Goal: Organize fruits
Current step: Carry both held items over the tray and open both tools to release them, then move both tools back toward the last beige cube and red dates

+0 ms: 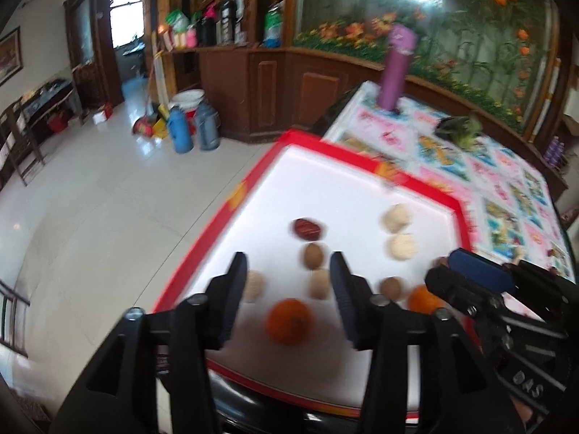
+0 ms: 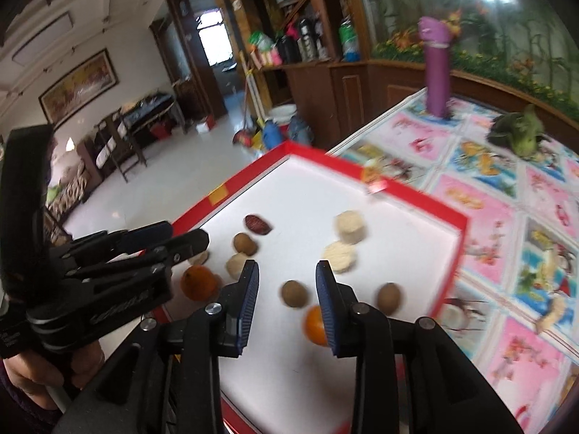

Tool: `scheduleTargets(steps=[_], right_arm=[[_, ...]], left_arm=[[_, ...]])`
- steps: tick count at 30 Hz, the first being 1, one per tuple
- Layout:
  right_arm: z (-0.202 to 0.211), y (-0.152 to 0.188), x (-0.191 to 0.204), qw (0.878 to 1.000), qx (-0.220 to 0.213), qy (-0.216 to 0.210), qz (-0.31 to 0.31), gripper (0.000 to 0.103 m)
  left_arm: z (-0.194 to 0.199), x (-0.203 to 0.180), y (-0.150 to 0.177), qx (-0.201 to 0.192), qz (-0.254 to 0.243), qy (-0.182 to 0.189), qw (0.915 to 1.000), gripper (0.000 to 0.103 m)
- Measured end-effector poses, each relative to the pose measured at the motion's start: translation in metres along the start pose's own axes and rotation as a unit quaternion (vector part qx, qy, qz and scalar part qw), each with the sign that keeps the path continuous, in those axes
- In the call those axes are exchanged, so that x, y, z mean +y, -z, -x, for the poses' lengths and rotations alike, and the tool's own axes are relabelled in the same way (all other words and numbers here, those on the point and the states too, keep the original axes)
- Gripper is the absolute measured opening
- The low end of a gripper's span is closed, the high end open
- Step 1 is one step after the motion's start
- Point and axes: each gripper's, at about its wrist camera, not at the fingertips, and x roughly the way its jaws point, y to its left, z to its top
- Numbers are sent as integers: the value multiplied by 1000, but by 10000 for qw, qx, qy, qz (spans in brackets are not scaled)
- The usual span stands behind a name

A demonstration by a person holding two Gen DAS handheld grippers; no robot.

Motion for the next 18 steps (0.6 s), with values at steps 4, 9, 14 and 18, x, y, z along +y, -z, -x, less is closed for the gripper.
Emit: scheduleTargets(steps=[4, 9, 14, 18], right_arm=[[29, 5, -29, 9993, -233, 160, -262, 33], [66, 24, -74, 9958, -395, 478, -671, 35], [93, 52, -128, 9892, -335, 857, -1144, 36], [109, 71, -161, 9826, -283, 1126, -1447, 36]], left_arm=[[16, -40, 3, -132, -475, 288, 9984, 69], [24, -87, 9, -82, -944, 626, 9935, 72], [22, -128, 20, 126, -1291, 896, 9875, 72], [17, -166, 29, 329, -1614, 1140, 9797, 72]])
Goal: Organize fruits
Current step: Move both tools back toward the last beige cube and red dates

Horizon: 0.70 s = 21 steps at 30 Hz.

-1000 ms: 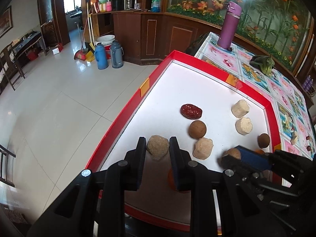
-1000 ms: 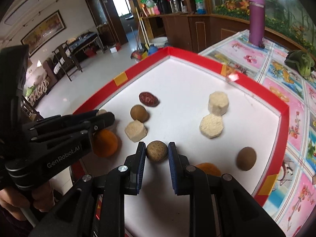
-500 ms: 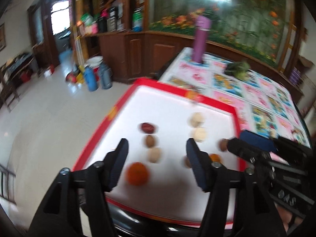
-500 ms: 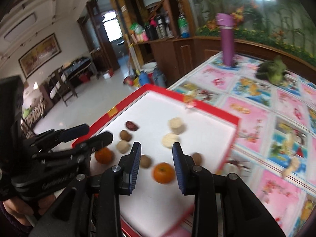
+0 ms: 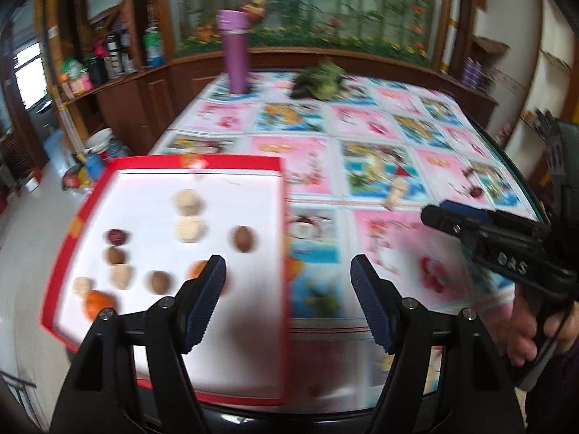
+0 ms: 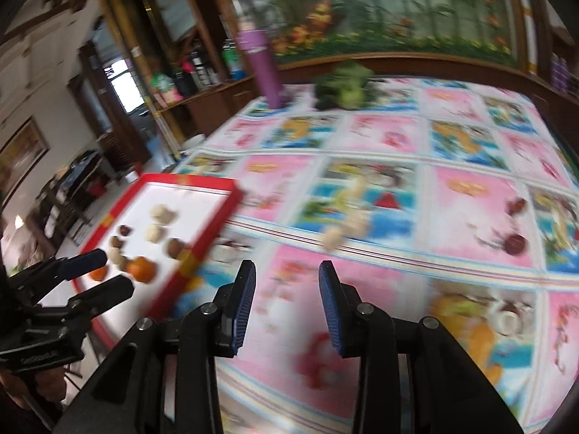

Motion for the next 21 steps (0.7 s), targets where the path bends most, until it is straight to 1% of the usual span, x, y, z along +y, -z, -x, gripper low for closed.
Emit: scheduleTargets(steps=[3, 8, 14, 18, 21], right_arm=[[3, 5, -21, 9998, 22, 168, -112, 36], [2, 7, -37, 9995, 12, 215, -211, 36], [-3, 3, -43, 9997, 39, 182, -166, 36], [-9, -8, -48, 9997, 38, 181, -173, 36], [-17, -17, -51, 9995, 98, 268, -115, 36]], left_arm=[[-8, -24, 0, 96, -228, 89, 9997, 72], [-23, -46, -1, 226, -409, 36, 9989, 72], [-35, -53, -6, 258, -491, -138, 9984, 72], [-44, -56, -11, 305, -529, -160, 9980, 72], [-53, -57, -16, 339, -537, -168, 9978, 72]])
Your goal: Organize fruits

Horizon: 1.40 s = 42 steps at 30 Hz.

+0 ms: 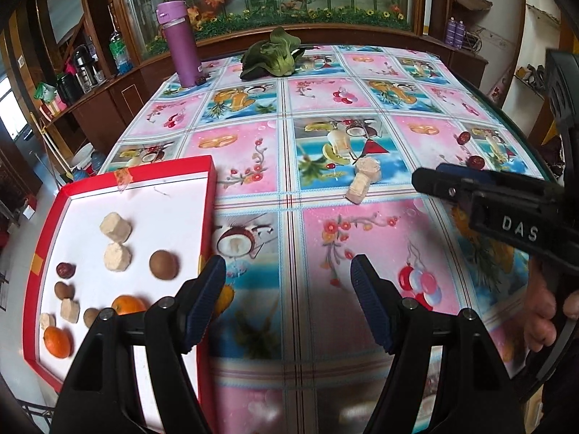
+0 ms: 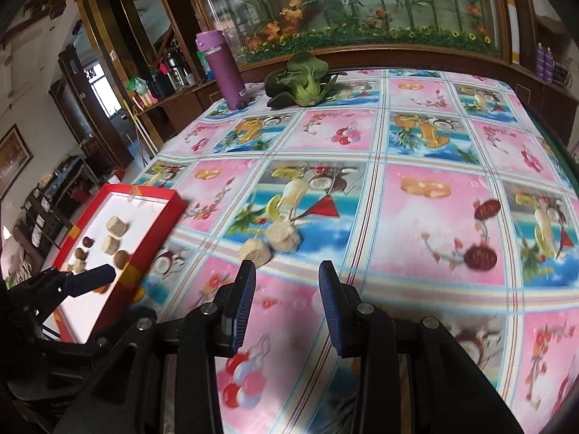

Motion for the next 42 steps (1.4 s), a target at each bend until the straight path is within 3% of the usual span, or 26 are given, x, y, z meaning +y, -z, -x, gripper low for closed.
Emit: scheduleTargets(steps=[6, 11, 18, 20, 21, 23, 24, 27, 33, 40, 42], right_arm=[[-15, -15, -24, 9990, 38, -21, -455, 36], [-18, -15, -33, 9984, 30, -25, -565, 36], [-17, -16, -32, 9986, -2, -65, -525, 36], [-17, -16, -32, 9985, -9, -114, -540, 36], [-17, -17, -32, 9985, -10, -146, -533, 36], [-18, -17, -31, 9986, -2, -175, -509, 36], [-19, -18, -30, 9985, 14, -194, -507, 36], [-24, -20, -25, 9985, 78, -304, -452, 36], [-41, -26, -4, 9986, 264, -410, -221, 36], [-68, -28, 16, 9986, 497, 88, 139, 36], [-71, -26, 20, 9983, 482, 250, 208, 32]], left_arm=[[-28, -1, -16, -18, 102, 111, 9999, 72], [-55, -6, -29, 153, 337, 500, 9981, 72], [-68, -28, -42, 209, 109, 861, 9960, 71], [-74, -31, -46, 217, 64, 962, 9951, 49], [-76, -33, -48, 232, 27, 1028, 9944, 48], [-77, -35, -50, 169, -77, 1103, 9937, 26], [-77, -35, -50, 156, -124, 1121, 9935, 19], [-74, -28, -48, 183, -43, 1237, 9921, 19], [-55, -11, -37, 67, 166, 1000, 9948, 19], [-22, 11, -28, -260, 367, 786, 9959, 19], [-19, 16, -26, -279, 424, 774, 9957, 19]])
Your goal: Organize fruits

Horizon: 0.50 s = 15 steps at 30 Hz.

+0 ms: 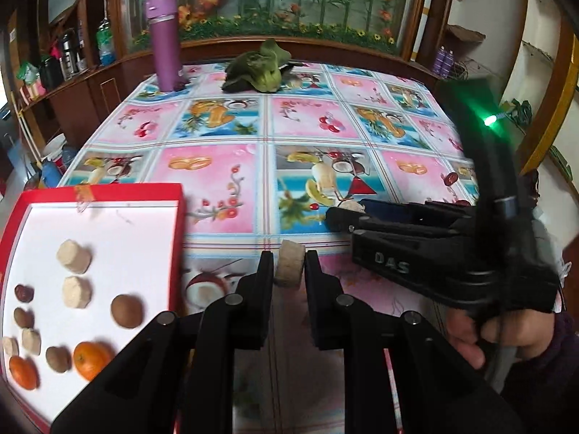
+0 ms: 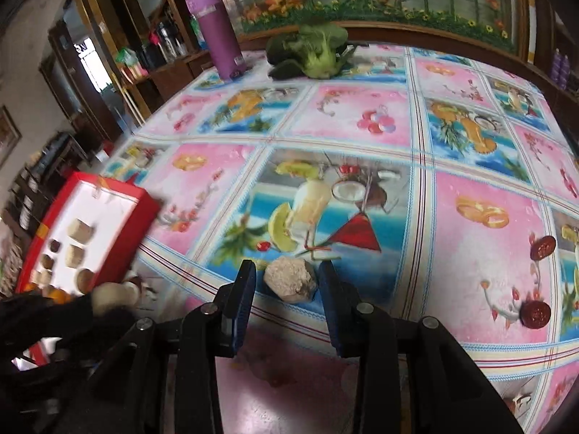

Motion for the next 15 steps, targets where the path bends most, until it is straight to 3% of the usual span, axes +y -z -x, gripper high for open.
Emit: scheduleTargets(steps=[6, 11, 15], right_arm=[[1, 4, 5, 9997, -79, 229, 25, 28], [21, 8, 36, 9985, -333, -412, 164, 28], [37, 8, 69, 9940, -574, -849, 384, 28]], left_arm=[[13, 12, 4, -95, 102, -90, 9999, 19], [30, 25, 8, -274, 192, -274, 9991, 19], [45, 49, 11, -469, 343, -697, 9959, 19]])
